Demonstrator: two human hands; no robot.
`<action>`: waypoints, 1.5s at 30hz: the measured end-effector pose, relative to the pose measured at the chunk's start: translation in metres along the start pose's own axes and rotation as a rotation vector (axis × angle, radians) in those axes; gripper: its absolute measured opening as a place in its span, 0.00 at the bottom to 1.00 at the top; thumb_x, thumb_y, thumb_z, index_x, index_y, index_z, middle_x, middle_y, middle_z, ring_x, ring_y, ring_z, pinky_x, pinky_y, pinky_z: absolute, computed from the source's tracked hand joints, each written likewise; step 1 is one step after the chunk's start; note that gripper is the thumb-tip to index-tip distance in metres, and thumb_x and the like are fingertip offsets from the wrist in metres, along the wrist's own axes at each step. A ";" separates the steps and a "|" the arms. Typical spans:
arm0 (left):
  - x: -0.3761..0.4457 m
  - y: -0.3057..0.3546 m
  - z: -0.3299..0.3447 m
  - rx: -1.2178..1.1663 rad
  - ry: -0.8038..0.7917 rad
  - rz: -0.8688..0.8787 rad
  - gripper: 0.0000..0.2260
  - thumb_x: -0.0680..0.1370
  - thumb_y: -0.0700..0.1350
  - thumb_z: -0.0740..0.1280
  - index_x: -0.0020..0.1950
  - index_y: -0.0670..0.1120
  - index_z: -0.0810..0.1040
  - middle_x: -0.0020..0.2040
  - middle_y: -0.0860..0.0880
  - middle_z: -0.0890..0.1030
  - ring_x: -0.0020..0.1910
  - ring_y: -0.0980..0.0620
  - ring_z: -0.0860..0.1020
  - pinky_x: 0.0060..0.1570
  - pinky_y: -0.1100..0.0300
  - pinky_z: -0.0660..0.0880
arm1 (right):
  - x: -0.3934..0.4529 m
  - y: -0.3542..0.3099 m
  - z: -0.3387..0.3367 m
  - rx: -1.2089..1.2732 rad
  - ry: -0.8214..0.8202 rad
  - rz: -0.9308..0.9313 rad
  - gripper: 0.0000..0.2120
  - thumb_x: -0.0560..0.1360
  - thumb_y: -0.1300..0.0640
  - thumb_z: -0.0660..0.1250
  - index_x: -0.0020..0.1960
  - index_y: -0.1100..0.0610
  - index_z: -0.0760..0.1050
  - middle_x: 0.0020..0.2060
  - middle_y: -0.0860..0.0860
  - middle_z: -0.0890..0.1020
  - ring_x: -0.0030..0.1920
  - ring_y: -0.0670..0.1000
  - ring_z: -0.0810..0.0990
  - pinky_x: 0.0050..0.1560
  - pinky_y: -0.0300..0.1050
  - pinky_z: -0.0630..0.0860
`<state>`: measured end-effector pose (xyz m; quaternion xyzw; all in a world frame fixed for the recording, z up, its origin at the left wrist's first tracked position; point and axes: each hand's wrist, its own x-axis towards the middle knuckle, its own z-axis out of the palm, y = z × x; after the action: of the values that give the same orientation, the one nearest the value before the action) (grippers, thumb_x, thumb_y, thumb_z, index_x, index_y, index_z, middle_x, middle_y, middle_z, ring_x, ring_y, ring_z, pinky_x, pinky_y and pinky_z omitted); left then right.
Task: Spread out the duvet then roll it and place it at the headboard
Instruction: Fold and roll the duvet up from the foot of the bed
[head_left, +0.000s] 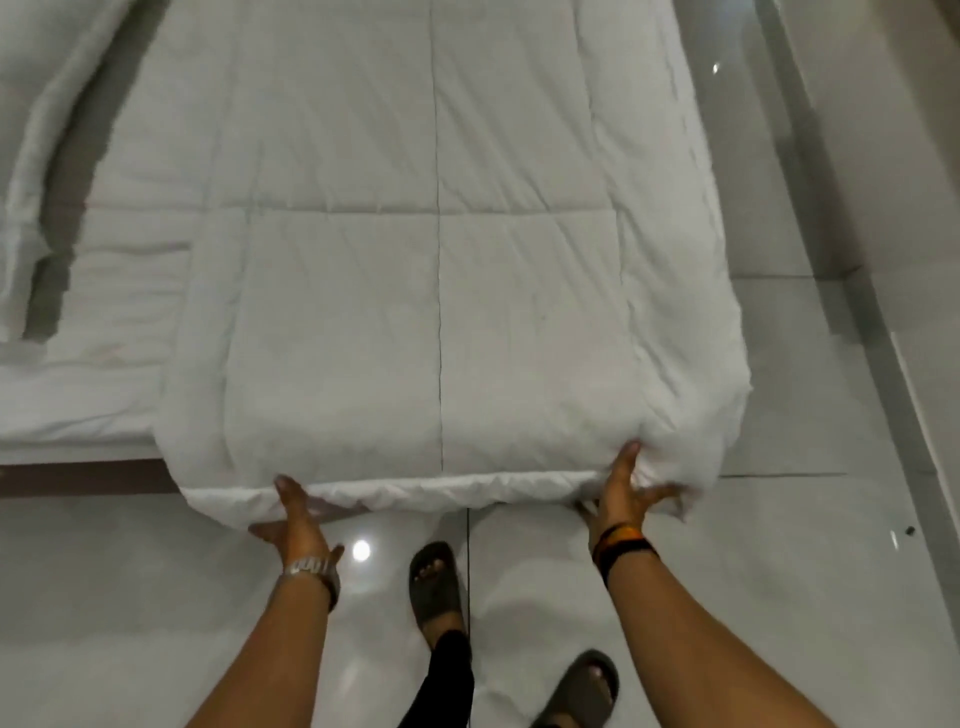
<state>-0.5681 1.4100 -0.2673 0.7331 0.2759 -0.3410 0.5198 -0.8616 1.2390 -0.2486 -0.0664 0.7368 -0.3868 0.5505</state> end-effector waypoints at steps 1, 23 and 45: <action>0.007 0.005 0.007 -0.052 -0.039 -0.009 0.54 0.67 0.80 0.64 0.83 0.62 0.40 0.83 0.49 0.58 0.77 0.39 0.66 0.67 0.34 0.71 | 0.005 -0.001 0.010 0.040 -0.009 -0.008 0.58 0.71 0.30 0.72 0.79 0.31 0.29 0.81 0.47 0.62 0.73 0.60 0.73 0.66 0.72 0.75; -0.058 0.015 -0.038 -0.376 0.087 0.193 0.41 0.67 0.47 0.84 0.77 0.53 0.69 0.68 0.52 0.78 0.61 0.49 0.82 0.59 0.47 0.81 | -0.048 0.001 -0.035 0.255 0.122 -0.104 0.51 0.66 0.54 0.85 0.81 0.40 0.61 0.76 0.46 0.70 0.69 0.52 0.77 0.68 0.55 0.77; -0.135 0.376 0.181 0.057 -0.393 0.787 0.44 0.80 0.39 0.72 0.84 0.58 0.47 0.74 0.43 0.74 0.67 0.47 0.77 0.64 0.54 0.73 | -0.096 -0.335 0.226 -0.369 -0.345 -0.735 0.39 0.79 0.52 0.73 0.84 0.45 0.57 0.78 0.55 0.69 0.75 0.54 0.71 0.73 0.46 0.68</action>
<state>-0.4045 1.1152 0.0142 0.7176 -0.1380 -0.2576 0.6322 -0.7396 0.9449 0.0188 -0.4848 0.6182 -0.4019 0.4704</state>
